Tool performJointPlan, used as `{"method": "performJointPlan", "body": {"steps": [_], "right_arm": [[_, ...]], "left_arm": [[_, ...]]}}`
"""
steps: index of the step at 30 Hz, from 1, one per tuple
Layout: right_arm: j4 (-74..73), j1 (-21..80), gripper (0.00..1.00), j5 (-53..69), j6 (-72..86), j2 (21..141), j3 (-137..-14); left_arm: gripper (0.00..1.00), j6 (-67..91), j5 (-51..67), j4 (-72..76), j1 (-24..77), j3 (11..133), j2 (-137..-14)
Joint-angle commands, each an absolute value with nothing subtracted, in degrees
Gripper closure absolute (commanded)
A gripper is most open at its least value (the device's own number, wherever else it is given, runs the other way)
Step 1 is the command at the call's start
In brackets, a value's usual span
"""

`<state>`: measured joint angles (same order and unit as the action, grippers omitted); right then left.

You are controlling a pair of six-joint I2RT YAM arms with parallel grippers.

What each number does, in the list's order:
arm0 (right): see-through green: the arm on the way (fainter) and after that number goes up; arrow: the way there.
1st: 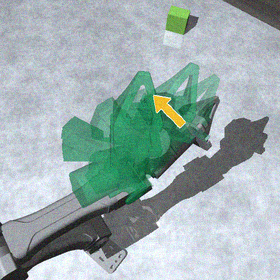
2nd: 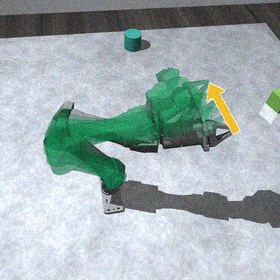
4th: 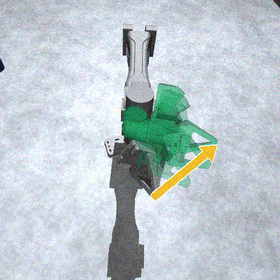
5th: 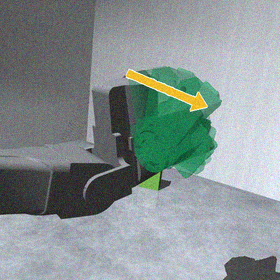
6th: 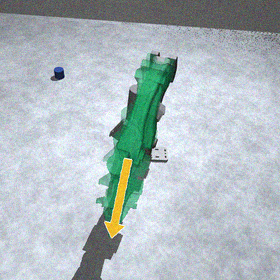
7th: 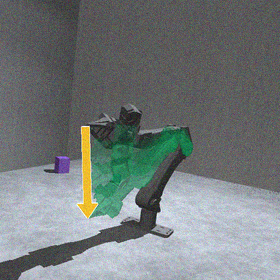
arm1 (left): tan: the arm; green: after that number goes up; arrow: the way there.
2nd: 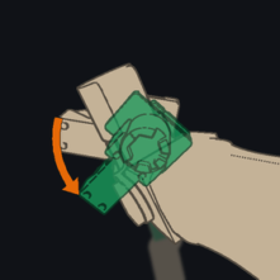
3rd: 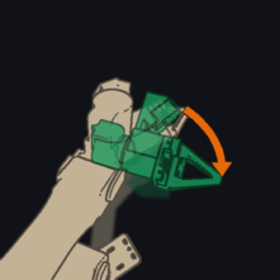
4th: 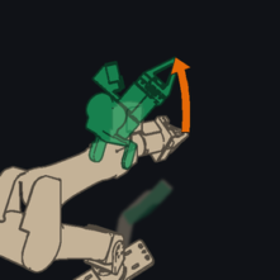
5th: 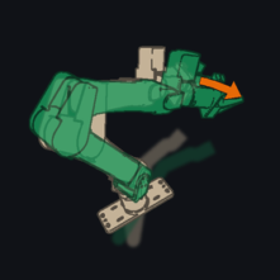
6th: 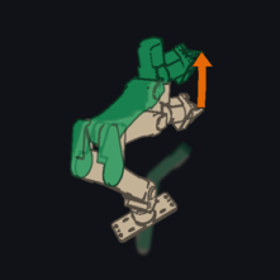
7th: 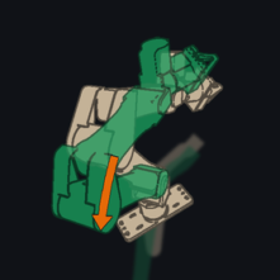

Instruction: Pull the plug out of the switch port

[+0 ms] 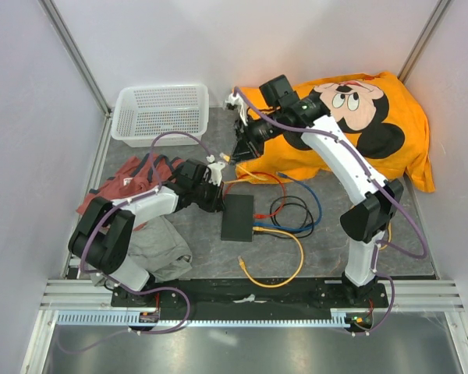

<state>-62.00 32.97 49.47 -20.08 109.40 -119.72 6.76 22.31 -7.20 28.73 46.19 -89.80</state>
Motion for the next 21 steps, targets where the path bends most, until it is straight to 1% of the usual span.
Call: {"method": "performJointPlan", "body": {"steps": [1,3,5,6,7,8,10,11,12,13,14,15,17,21], "right_arm": [[-59.5,31.7,0.94,57.5,-11.3,105.1,-128.9],[-56.3,30.7,1.00,58.4,-6.9,103.9,-129.7],[-55.1,30.0,1.00,56.6,-4.7,102.7,-130.9],[-55.4,29.8,1.00,53.6,-5.8,102.0,-131.3],[-55.4,29.9,1.00,44.7,-7.7,101.0,-131.2],[-55.1,29.8,1.00,40.0,-12.6,98.2,-129.1],[-49.6,29.9,1.00,27.8,-16.0,94.3,-123.4],[-46.3,29.9,1.00,14.6,-16.7,89.3,-114.9],[-39.1,29.8,1.00,6.7,-18.2,86.7,-110.3],[-35.6,29.8,1.00,0.4,-18.9,84.1,-105.8],[-32.4,29.7,1.00,-12.4,-19.7,79.5,-97.8],[-27.0,29.6,1.00,-17.4,-21.5,77.6,-94.3],[-24.3,28.8,1.00,-25.2,-21.9,73.6,-87.2],[-24.9,17.1,1.00,-28.4,-18.9,68.5,-79.5]], "left_arm": [[0.98,1.9,18.1,-9.8,28.4,49.7,-87.3],[0.98,1.4,17.8,-10.5,27.9,51.1,-87.0],[0.98,1.0,17.3,-10.6,27.5,52.7,-87.1],[0.98,0.9,17.1,-10.6,27.4,53.1,-87.2],[0.98,0.6,17.2,-10.7,27.3,53.8,-87.4],[0.98,0.5,17.3,-10.7,27.3,54.1,-87.7],[0.98,0.5,17.8,-10.5,27.3,54.7,-88.1],[0.98,0.6,18.1,-10.5,27.3,54.8,-88.3],[0.98,1.0,18.4,-10.4,27.3,55.0,-88.5],[0.99,1.2,19.0,-10.1,27.3,55.1,-88.5],[0.98,1.5,19.3,-10.0,27.4,55.0,-88.8],[0.98,2.1,19.7,-9.8,27.3,54.8,-88.9],[0.99,2.7,20.7,-9.1,27.3,54.5,-89.1],[0.99,4.7,22.3,-8.9,27.3,54.1,-90.0]]}}
